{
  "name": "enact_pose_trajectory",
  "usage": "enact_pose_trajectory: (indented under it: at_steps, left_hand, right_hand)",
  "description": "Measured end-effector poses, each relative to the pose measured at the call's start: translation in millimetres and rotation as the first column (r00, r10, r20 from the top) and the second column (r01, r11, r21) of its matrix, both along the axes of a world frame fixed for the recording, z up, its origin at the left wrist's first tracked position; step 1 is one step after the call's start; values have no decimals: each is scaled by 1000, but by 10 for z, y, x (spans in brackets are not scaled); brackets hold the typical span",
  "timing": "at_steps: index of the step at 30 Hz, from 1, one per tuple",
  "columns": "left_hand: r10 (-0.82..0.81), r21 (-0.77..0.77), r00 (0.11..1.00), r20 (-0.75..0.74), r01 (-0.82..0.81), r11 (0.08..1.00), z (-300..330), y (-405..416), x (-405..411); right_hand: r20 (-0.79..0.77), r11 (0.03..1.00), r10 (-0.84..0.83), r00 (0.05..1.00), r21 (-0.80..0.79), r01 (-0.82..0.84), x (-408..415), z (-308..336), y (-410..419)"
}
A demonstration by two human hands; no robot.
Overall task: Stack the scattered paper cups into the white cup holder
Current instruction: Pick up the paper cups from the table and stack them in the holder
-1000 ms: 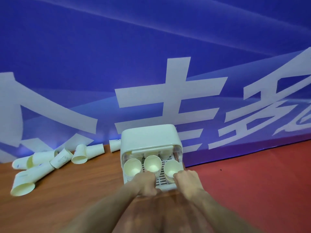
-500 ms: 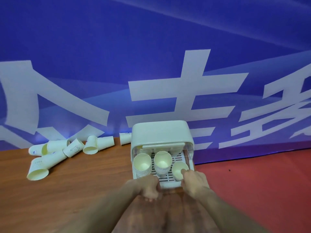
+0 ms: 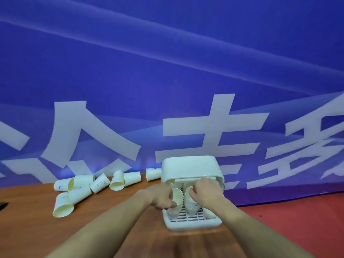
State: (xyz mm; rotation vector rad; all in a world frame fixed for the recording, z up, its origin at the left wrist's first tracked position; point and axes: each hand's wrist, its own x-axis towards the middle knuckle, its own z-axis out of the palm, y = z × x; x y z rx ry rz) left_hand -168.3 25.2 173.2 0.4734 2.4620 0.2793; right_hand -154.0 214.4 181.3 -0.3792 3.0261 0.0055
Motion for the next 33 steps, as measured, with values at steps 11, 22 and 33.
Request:
enact_pose_trajectory:
  at_steps: [11, 22, 33]
  left_hand:
    - [224, -82, 902, -370, -272, 959, 388, -1491, 43]
    - [387, -82, 799, -461, -473, 877, 328, -3012, 383]
    - [525, -107, 754, -395, -605, 789, -46, -4174, 751]
  right_hand:
    - [-73, 983, 186, 980, 2, -186, -184, 481, -1370]
    - [-6, 943, 332, 943, 5, -332, -117, 438, -2843]
    - [51, 895, 445, 894, -4, -445, -77, 201, -4020]
